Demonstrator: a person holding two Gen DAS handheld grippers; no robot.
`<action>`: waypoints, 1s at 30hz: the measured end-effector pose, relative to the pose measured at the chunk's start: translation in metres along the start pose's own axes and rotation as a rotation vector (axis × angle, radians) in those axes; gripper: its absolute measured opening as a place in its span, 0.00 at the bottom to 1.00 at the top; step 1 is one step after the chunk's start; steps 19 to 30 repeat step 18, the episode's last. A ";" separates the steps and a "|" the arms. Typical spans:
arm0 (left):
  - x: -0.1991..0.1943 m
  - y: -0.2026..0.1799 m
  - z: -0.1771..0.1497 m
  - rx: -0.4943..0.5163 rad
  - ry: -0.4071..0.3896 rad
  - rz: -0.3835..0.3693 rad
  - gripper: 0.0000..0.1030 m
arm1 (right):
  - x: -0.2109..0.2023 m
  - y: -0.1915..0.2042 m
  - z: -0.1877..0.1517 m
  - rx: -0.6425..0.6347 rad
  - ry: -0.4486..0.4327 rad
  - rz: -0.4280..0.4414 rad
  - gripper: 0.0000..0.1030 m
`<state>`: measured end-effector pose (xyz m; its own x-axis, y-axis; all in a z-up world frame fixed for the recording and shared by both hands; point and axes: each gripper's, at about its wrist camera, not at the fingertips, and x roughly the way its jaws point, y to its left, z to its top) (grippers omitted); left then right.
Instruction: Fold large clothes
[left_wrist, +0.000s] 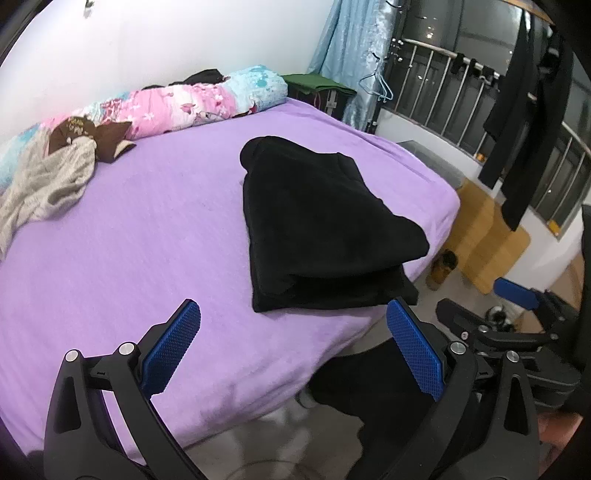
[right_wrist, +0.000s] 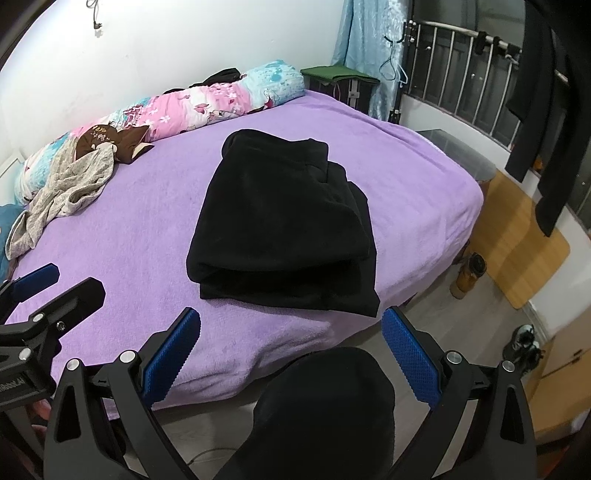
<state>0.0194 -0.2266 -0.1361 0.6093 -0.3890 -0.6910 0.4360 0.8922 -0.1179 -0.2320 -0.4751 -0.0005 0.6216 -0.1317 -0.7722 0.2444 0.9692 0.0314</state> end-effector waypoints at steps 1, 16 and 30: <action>0.000 -0.001 0.000 0.001 -0.001 -0.002 0.94 | -0.001 0.000 -0.002 0.002 0.000 0.001 0.94; 0.002 -0.005 0.001 0.027 0.003 -0.011 0.94 | -0.004 0.002 -0.007 0.005 -0.001 -0.006 0.94; 0.002 -0.004 0.001 0.023 0.005 -0.010 0.94 | -0.005 0.003 -0.007 0.006 -0.003 -0.006 0.94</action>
